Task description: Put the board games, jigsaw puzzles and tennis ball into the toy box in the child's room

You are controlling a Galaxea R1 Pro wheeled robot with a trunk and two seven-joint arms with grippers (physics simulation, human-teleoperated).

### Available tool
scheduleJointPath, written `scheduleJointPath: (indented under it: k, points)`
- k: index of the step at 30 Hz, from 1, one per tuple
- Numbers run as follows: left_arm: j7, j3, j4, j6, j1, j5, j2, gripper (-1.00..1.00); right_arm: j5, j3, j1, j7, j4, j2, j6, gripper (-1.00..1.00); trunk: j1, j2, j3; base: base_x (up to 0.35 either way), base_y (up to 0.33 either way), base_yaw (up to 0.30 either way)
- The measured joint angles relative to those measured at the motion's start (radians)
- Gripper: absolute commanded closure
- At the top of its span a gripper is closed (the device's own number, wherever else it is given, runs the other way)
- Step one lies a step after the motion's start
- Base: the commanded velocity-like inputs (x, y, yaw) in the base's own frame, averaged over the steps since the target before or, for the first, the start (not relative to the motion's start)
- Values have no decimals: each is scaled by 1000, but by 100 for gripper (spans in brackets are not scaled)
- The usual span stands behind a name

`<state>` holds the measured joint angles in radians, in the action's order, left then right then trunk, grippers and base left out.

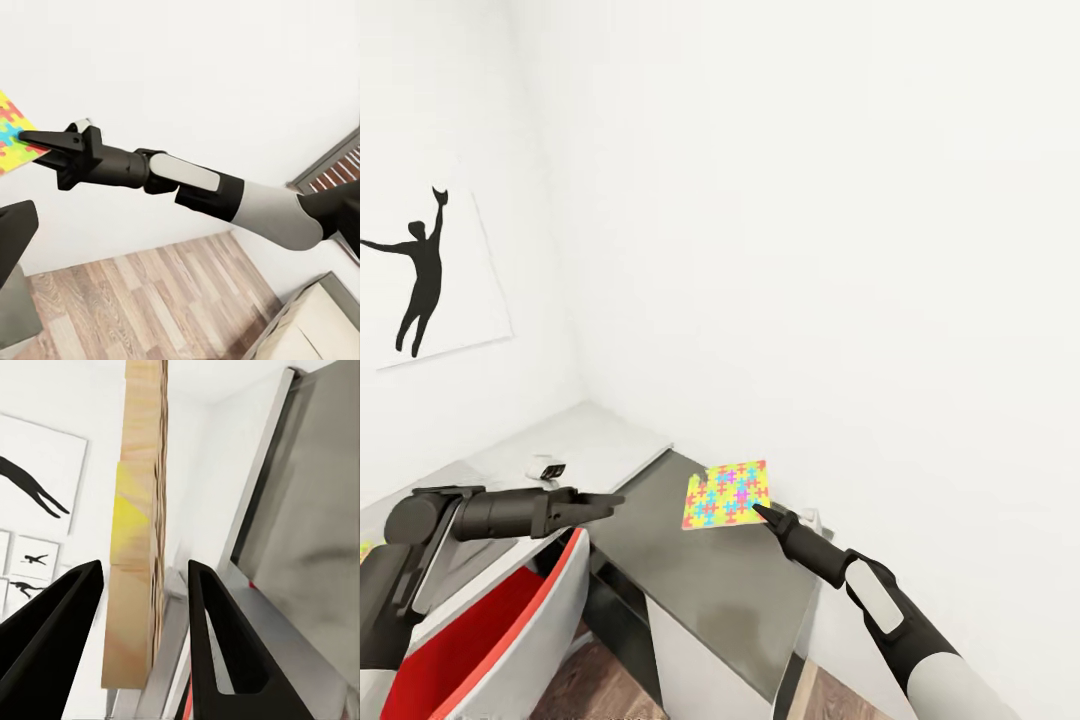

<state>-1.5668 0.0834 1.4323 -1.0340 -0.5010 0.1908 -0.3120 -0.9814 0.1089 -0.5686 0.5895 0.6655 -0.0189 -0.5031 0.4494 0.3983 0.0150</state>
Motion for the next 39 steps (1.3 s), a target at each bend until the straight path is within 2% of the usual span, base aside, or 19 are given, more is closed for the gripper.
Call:
scheduleJointPath:
  k: [4, 8, 20, 39]
  points:
    - [0, 23, 0, 0, 0, 0, 1, -100, 0, -1, 0, 0, 0, 0, 0, 100, 0, 0, -2, 0, 0, 275]
    - [0, 31, -1, 0, 0, 0, 0, -100, 0, 0, -1, 0, 0, 0, 0, 100, 0, 0, -3, 0, 0, 275]
    - [0, 33, -1, 0, 0, -1, 1, -100, 0, 0, -1, 0, 0, 0, 0, 100, 0, 1, -9, 0, 40, 275]
    - [0, 33, -1, 0, 0, -2, -1, -100, 0, 0, -2, 0, 0, 0, 0, 100, 0, 1, -17, 0, 138, 275]
